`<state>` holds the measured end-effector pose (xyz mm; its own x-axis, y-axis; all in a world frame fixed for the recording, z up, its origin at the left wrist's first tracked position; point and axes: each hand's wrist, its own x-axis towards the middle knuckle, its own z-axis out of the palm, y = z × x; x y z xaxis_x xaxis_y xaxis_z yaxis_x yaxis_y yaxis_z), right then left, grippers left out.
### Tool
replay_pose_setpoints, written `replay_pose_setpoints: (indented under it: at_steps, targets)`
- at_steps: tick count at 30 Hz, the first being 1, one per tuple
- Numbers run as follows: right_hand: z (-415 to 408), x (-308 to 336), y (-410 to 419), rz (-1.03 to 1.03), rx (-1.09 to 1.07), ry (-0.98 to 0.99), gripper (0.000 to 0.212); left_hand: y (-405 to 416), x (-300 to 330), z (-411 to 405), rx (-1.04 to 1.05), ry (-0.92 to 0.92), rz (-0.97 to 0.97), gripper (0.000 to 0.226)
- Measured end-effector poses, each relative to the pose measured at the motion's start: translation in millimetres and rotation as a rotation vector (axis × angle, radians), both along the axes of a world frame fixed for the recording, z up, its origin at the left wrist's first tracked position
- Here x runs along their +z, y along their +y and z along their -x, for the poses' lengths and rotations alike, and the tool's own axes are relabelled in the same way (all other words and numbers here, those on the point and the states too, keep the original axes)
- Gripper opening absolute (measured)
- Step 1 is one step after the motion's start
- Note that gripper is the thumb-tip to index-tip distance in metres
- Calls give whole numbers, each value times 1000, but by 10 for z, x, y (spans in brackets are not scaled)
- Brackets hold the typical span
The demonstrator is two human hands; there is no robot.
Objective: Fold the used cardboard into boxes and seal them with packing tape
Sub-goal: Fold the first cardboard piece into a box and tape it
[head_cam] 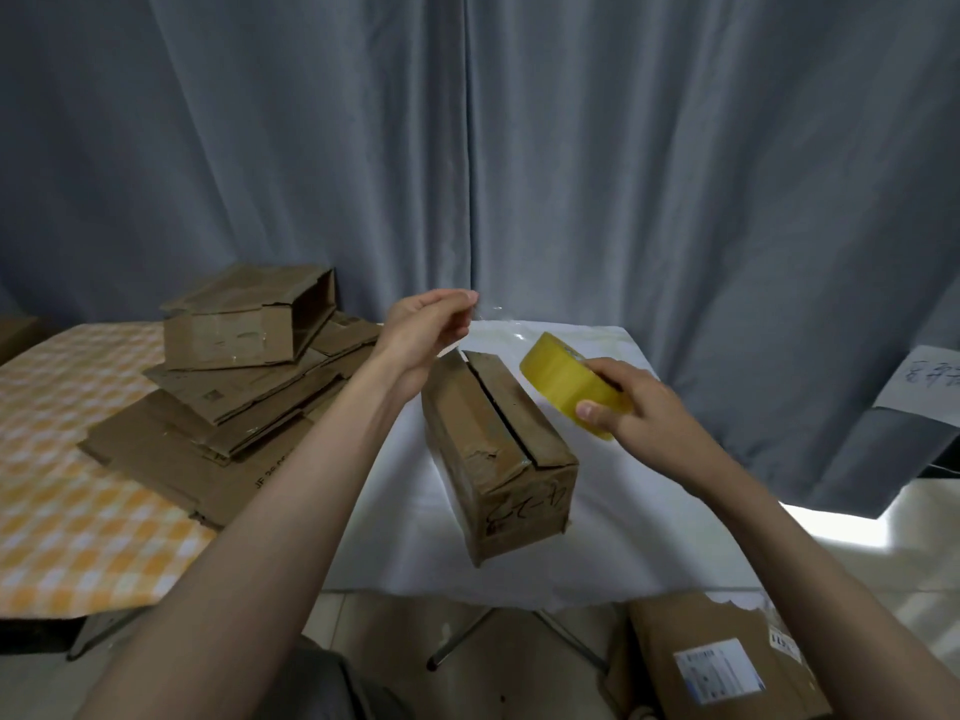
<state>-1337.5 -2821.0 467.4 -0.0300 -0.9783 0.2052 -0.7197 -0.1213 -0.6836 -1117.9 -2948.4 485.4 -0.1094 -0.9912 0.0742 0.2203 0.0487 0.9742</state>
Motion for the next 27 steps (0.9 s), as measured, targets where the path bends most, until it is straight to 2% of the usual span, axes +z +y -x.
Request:
replay_pose_setpoints:
  at_steps: [5,8,10,12,16,19,23,25,27]
  targets:
    - [16,185,59,2,-15,53,14,-100,185,64,-83,18,11,19]
    - [-69,358,79,-35,25,-183,28,-201,295,86,-47,-32,18,19]
    - [-185,444,38,-36,23,-297,47,-282,339,56,-7,-58,15,11]
    - [-324,496,-21,-60,-26,-399,60,-376,359,28,37,-84,13,13]
    - [-463,444,-120,-190,-16,-593,46,-549,295,22,106,-240,49,23]
    - [-375,329,-142,-274,0,-549,45,-643,138,-28,92,-381,66,22]
    - [-308,22,-27,-181,14,-641,51,-695,-162,-156,51,-516,48,12]
    - [-421,-233,57,-94,-33,-706,52,-696,-350,-190,26,-480,-16,10]
    - [-604,-516,93,23,-141,-745,43,-663,-503,-193,6,-412,-65,9]
